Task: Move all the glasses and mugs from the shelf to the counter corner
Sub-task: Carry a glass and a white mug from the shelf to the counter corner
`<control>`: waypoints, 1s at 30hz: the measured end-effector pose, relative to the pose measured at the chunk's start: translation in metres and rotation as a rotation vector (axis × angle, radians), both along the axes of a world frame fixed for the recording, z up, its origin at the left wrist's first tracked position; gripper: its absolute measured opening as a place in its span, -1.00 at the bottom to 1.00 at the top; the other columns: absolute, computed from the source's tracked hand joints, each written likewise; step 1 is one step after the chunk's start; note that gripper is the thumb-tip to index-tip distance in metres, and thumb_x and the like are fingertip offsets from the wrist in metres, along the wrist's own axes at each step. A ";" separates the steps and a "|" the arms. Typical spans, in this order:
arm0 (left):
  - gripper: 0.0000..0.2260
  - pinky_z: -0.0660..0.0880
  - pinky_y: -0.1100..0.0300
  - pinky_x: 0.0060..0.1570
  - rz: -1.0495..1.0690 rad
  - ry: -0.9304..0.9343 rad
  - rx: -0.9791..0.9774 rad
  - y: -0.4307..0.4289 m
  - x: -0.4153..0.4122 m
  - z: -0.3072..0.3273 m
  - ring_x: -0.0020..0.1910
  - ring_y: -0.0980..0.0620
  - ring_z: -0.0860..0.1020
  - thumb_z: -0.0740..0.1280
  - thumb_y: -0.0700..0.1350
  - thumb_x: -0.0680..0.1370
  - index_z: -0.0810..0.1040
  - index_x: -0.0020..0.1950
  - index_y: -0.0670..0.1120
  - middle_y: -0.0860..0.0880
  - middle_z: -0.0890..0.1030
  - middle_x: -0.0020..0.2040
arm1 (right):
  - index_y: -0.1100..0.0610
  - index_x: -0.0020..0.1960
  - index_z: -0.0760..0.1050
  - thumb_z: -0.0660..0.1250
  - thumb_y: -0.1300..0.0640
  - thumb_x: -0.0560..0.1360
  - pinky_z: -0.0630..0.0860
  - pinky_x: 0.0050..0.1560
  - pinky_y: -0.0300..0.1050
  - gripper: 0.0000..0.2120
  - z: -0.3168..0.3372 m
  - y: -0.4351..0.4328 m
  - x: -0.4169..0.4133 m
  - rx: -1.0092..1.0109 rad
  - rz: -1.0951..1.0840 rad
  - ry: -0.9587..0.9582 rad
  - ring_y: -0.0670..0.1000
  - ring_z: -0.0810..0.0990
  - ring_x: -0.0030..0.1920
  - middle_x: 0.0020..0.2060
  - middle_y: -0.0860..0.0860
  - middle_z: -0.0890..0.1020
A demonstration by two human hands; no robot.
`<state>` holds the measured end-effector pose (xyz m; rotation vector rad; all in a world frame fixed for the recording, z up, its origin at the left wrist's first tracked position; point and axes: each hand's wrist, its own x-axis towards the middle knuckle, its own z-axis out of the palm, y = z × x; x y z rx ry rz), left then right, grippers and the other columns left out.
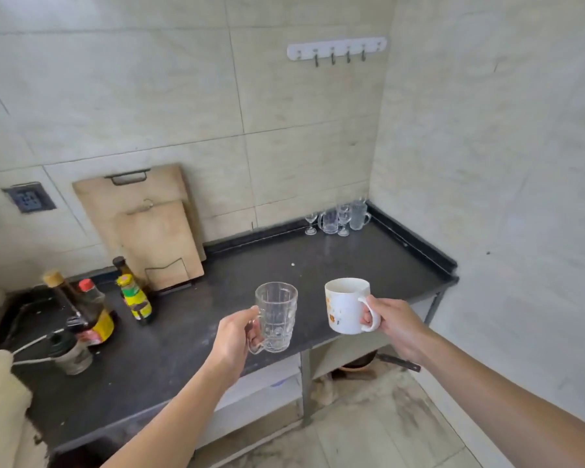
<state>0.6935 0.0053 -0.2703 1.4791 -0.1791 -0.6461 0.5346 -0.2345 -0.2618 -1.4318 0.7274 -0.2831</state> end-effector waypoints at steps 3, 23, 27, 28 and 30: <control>-0.62 0.26 0.09 -0.28 -0.014 0.014 0.028 -0.056 0.028 -0.004 -0.46 0.03 0.25 0.18 -0.13 0.59 0.37 -0.45 -0.08 0.00 0.26 -0.51 | 0.17 -0.34 0.53 0.26 0.08 0.59 0.51 -0.01 -0.17 -0.65 -0.004 -0.056 0.029 -0.018 -0.020 0.043 -0.06 0.62 -0.27 -0.36 0.02 0.57; -0.72 0.34 0.10 -0.13 -0.170 0.034 0.205 -0.313 0.223 -0.062 -0.29 -0.09 0.37 0.18 -0.21 0.61 0.50 -0.27 -0.24 -0.19 0.50 -0.36 | 0.20 -0.15 0.69 0.35 0.08 0.52 0.42 0.28 0.00 -0.77 -0.075 -0.310 0.202 0.038 -0.153 0.274 0.03 0.61 -0.04 -0.17 0.07 0.74; -0.70 0.38 0.05 0.13 -0.296 0.056 0.230 -0.373 0.258 -0.073 -0.17 -0.12 0.42 0.18 -0.20 0.62 0.50 -0.29 -0.23 -0.24 0.49 -0.23 | 0.18 -0.15 0.70 0.36 0.07 0.52 0.45 0.22 -0.03 -0.78 -0.081 -0.360 0.224 0.034 -0.214 0.294 0.01 0.61 -0.03 -0.13 0.07 0.73; -0.70 0.38 0.05 0.19 -0.317 0.073 0.235 -0.387 0.263 -0.077 -0.15 -0.11 0.45 0.18 -0.21 0.62 0.51 -0.28 -0.24 -0.23 0.50 -0.23 | 0.17 -0.15 0.70 0.36 0.07 0.51 0.45 0.21 -0.06 -0.79 -0.084 -0.371 0.227 0.038 -0.231 0.303 -0.01 0.61 -0.03 -0.12 0.06 0.73; -0.71 0.39 0.06 0.20 -0.357 0.101 0.254 -0.414 0.271 -0.085 -0.12 -0.10 0.50 0.18 -0.21 0.62 0.52 -0.26 -0.25 -0.19 0.56 -0.24 | 0.14 -0.17 0.70 0.37 0.07 0.50 0.44 0.19 -0.08 -0.81 -0.091 -0.393 0.232 0.050 -0.255 0.326 -0.05 0.60 -0.02 -0.11 0.02 0.72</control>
